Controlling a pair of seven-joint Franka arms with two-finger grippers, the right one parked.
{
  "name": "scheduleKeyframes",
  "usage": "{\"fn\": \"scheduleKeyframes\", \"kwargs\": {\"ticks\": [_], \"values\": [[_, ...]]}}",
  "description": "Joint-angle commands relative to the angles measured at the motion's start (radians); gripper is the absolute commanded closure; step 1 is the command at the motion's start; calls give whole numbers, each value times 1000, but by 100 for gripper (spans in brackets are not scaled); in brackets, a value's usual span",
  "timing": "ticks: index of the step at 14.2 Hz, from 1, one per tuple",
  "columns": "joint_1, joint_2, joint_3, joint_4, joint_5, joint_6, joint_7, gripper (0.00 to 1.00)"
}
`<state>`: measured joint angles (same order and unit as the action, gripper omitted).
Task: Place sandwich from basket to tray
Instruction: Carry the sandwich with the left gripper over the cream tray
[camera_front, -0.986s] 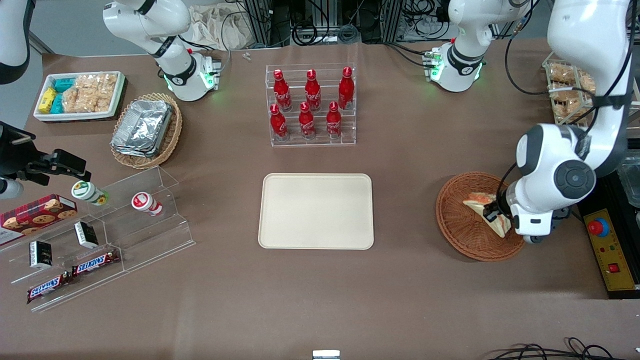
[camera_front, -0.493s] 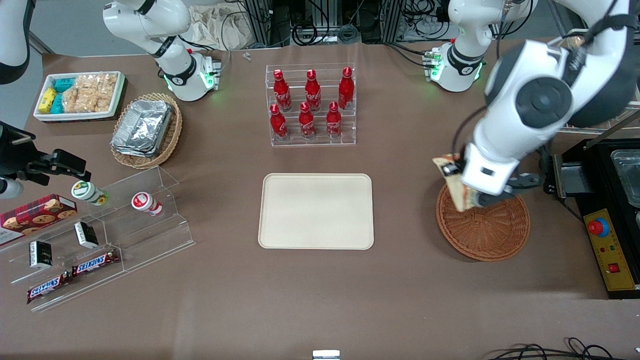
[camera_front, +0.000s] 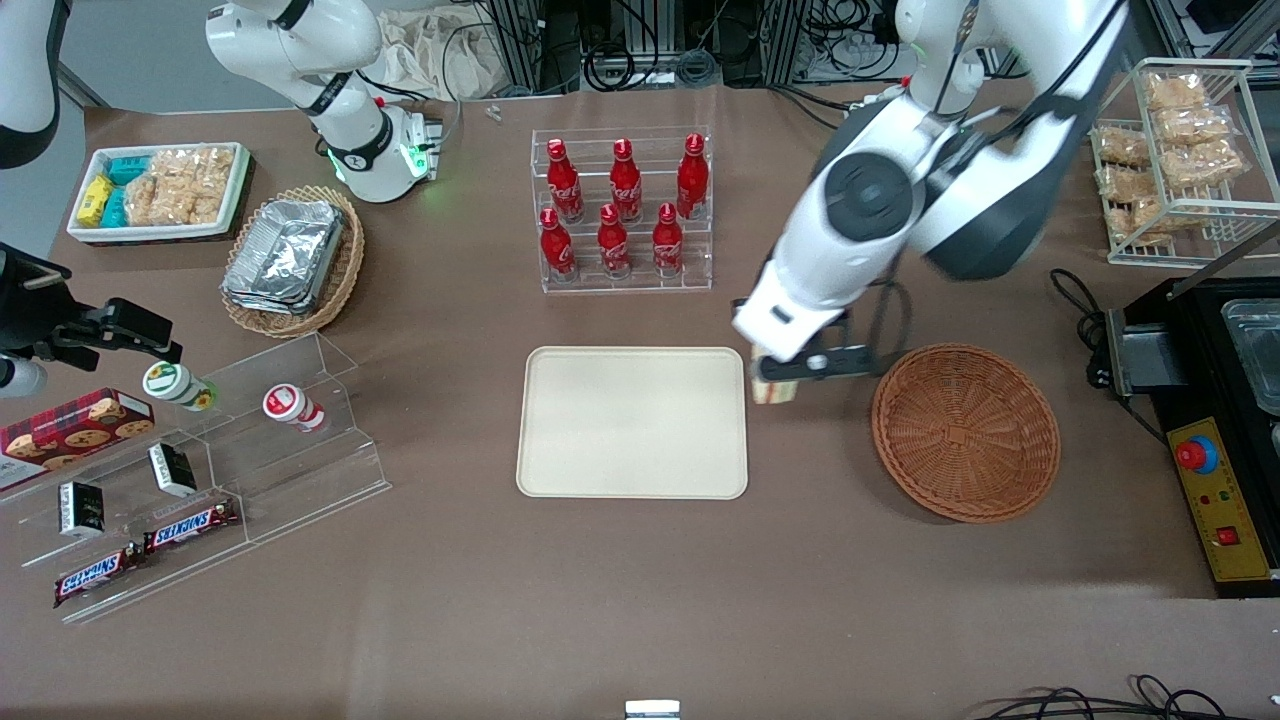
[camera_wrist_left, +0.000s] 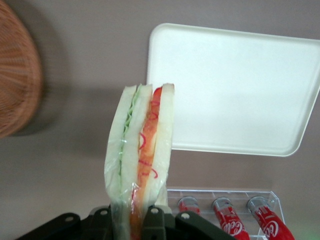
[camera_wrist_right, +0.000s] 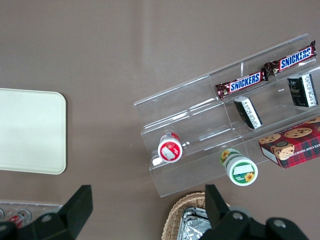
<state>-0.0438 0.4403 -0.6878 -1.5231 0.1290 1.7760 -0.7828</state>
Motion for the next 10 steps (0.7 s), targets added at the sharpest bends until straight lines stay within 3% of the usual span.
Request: {"fn": "scheduleKeyframes", "kwargs": {"ticks": [1,10], "values": [[-63,115,4,41,29,66,-35,100],[-85,360,5,44,291,347,-58,100]]}}
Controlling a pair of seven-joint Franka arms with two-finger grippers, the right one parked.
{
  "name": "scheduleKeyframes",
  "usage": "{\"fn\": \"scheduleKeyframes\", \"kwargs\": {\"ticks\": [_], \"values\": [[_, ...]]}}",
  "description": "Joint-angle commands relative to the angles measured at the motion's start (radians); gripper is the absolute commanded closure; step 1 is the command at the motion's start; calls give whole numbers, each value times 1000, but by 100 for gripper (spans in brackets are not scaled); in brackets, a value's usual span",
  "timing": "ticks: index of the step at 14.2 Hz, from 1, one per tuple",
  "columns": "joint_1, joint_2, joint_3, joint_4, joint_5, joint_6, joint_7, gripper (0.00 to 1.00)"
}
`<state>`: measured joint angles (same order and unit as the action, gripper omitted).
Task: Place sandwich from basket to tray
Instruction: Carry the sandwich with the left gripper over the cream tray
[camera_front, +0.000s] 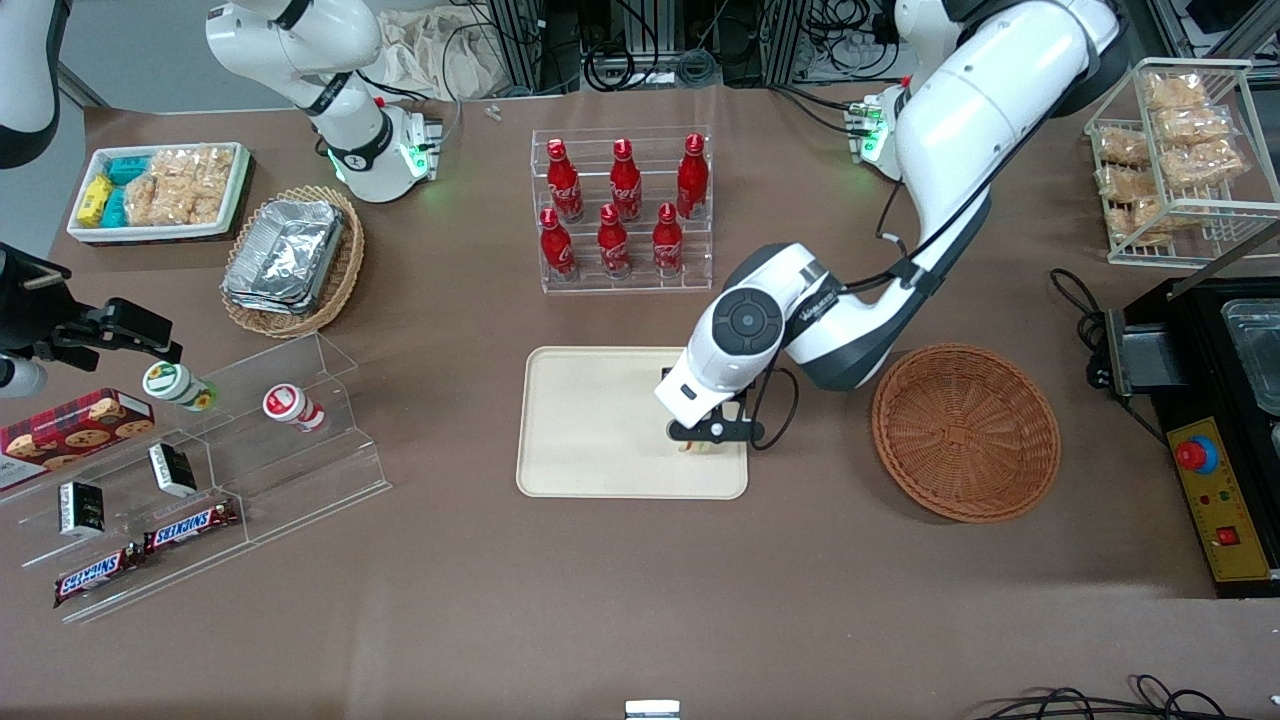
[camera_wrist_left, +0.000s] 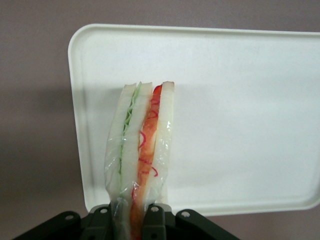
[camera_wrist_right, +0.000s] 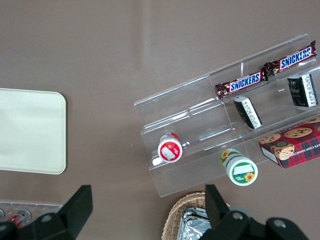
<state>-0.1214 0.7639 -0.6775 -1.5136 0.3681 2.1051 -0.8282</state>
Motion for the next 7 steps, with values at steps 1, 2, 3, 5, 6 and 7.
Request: {"fn": "scheduleKeyframes", "kwargs": {"ticks": [1,2,3,5,6,7], "values": [[-6,49,-5,35,70,25,-14,100],[-6,54,-4,35,80,27,-11,100],[-6,66,13,45,80,30,-6,100],[-29,103,38,81,87,47,-3,98],[-37,112,53,90,112,49,-2,86],[-37,115,59,89,133,50,-2,61]]}}
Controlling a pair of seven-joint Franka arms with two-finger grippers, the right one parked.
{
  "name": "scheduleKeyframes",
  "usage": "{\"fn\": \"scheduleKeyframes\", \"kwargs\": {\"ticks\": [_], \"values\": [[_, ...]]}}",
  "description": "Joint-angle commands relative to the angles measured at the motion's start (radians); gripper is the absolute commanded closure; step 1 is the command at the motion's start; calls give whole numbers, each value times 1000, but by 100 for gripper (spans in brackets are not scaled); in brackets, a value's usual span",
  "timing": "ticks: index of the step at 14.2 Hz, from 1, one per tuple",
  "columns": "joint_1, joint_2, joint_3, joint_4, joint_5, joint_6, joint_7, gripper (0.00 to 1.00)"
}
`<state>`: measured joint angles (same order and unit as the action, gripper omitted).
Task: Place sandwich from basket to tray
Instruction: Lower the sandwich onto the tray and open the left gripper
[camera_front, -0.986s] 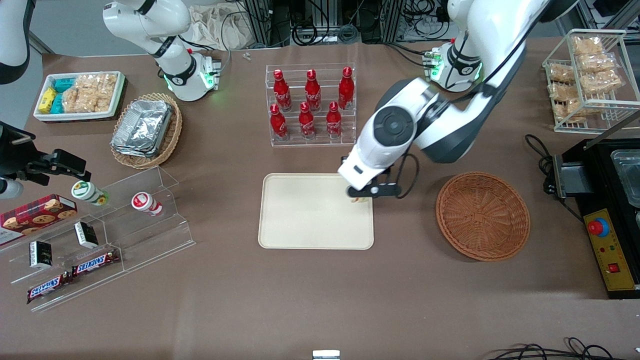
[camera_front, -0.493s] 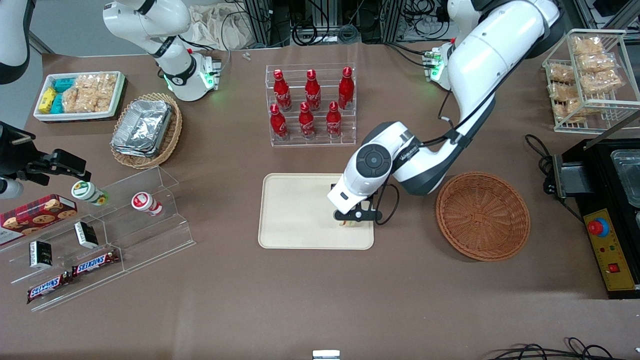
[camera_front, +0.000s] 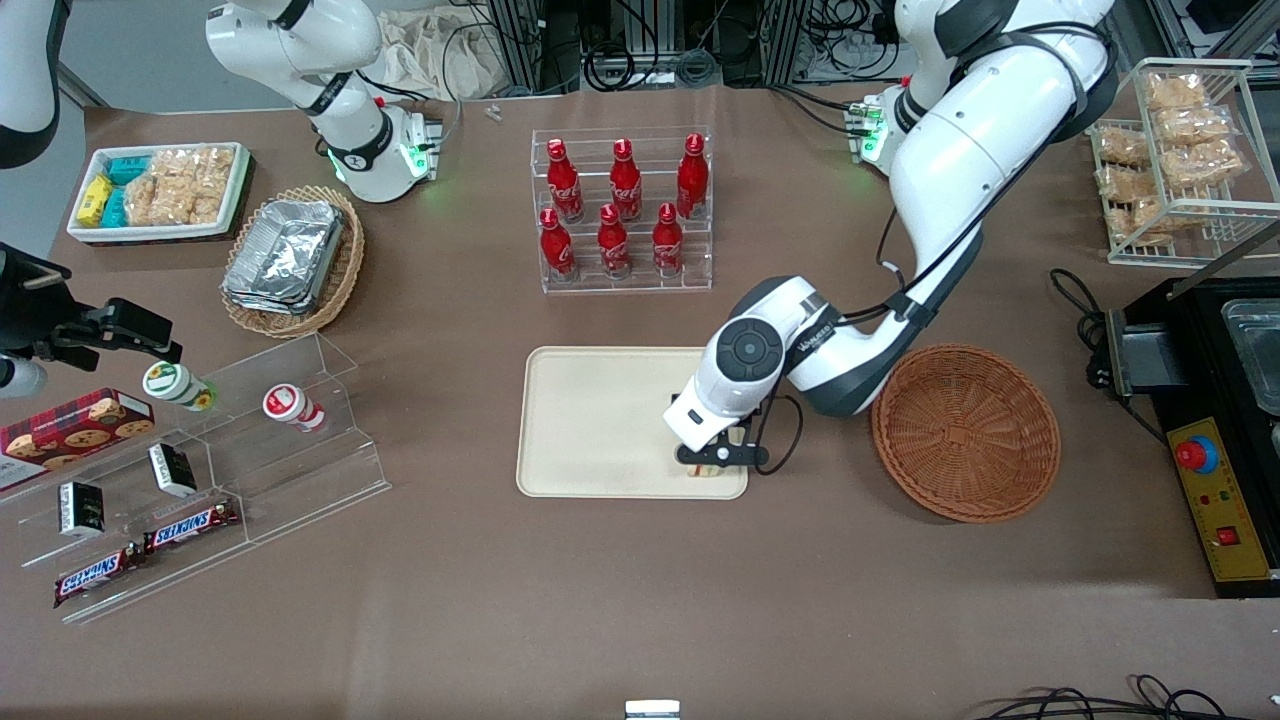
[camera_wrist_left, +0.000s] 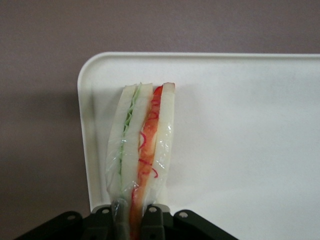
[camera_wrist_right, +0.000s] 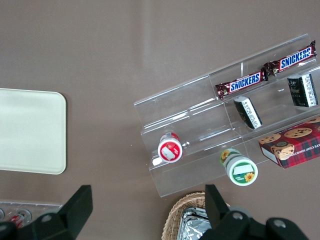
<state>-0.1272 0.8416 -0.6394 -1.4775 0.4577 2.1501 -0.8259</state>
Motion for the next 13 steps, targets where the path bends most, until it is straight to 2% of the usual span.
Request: {"fn": "scheduleKeyframes", "kwargs": {"ticks": [1,2,6,10,13], "values": [[-38,37,23,52,53,5,-9,34],[-48,34,24,54,58,4,-15,0],[-39,-15,21,57,39,-30,-18,0],[-37,-157,20,54,33,-249,-15,0],[27,-274,15,43,-92,-309,-1,0]]}}
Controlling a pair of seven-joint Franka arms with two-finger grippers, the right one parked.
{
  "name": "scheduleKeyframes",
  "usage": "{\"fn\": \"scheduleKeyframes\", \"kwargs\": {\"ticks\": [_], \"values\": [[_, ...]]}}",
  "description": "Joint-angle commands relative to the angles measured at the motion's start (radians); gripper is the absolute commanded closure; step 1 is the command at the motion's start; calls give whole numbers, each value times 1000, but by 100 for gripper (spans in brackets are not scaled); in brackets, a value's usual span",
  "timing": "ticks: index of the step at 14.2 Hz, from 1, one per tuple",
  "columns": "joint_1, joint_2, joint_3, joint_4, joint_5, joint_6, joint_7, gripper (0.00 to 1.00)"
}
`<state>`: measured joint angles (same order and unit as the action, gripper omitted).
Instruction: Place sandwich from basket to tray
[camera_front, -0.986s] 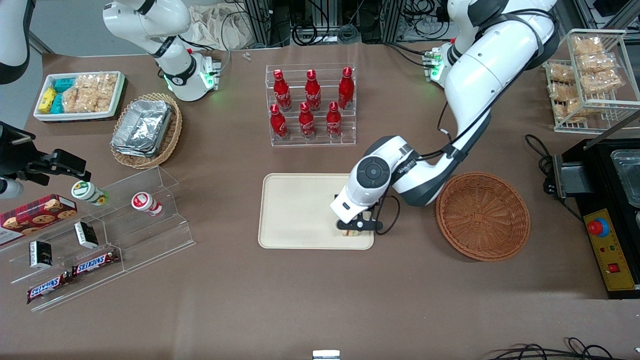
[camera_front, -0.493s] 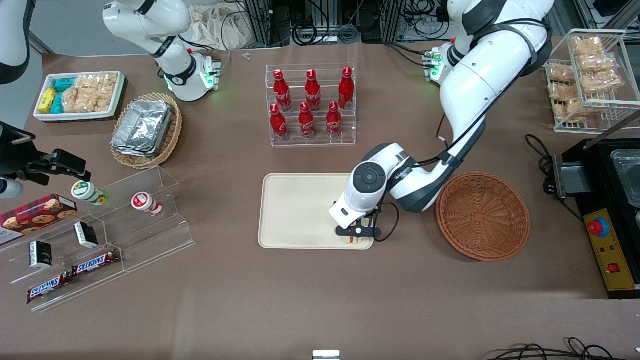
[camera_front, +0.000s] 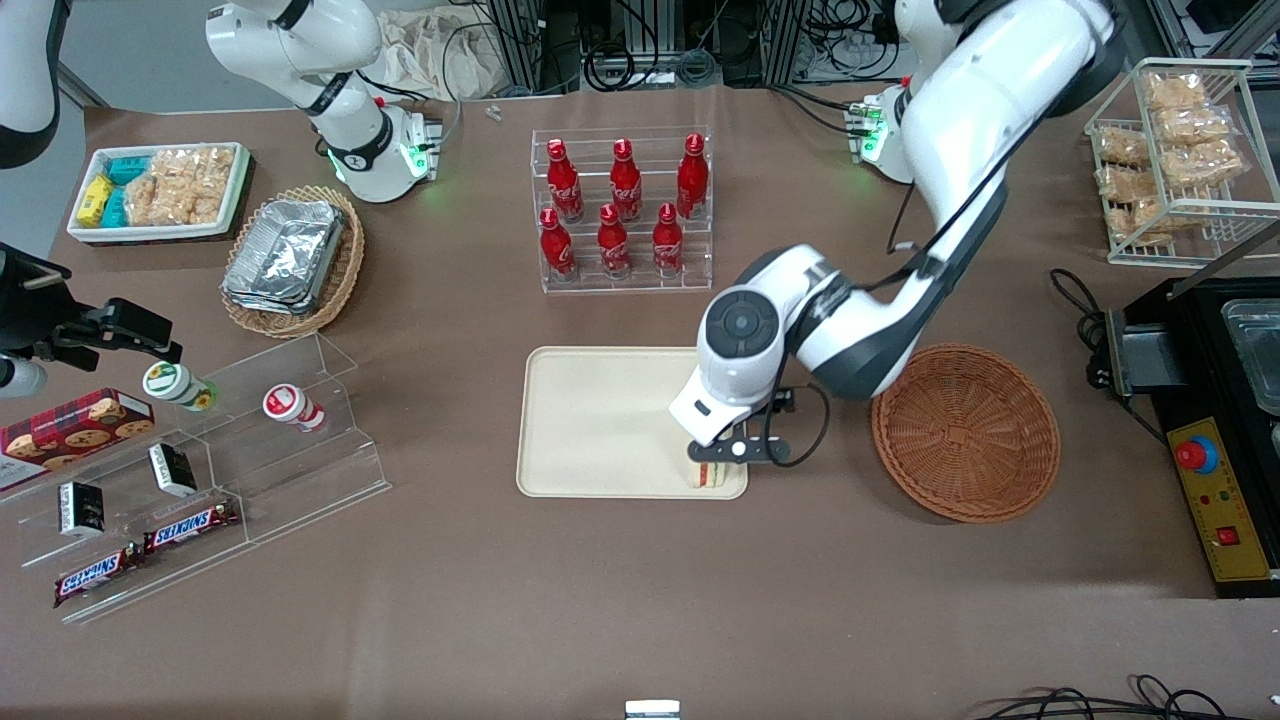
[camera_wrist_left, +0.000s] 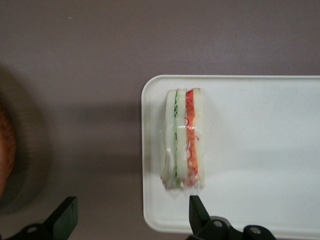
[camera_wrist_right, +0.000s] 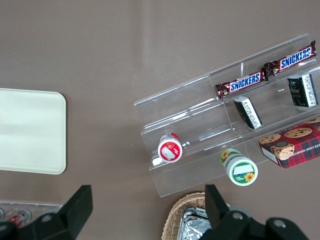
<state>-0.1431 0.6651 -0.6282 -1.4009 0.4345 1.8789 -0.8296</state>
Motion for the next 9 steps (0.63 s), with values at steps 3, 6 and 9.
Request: {"fn": "scheduleKeyframes", "kwargs": {"ticks": [3,6,9], "values": [[117,-197,2,-32,-163,-105,4,0],[164,-277,4,-32,-186,-229,43,0],[272,-343,10,-52,-244,-274,166,0]]}}
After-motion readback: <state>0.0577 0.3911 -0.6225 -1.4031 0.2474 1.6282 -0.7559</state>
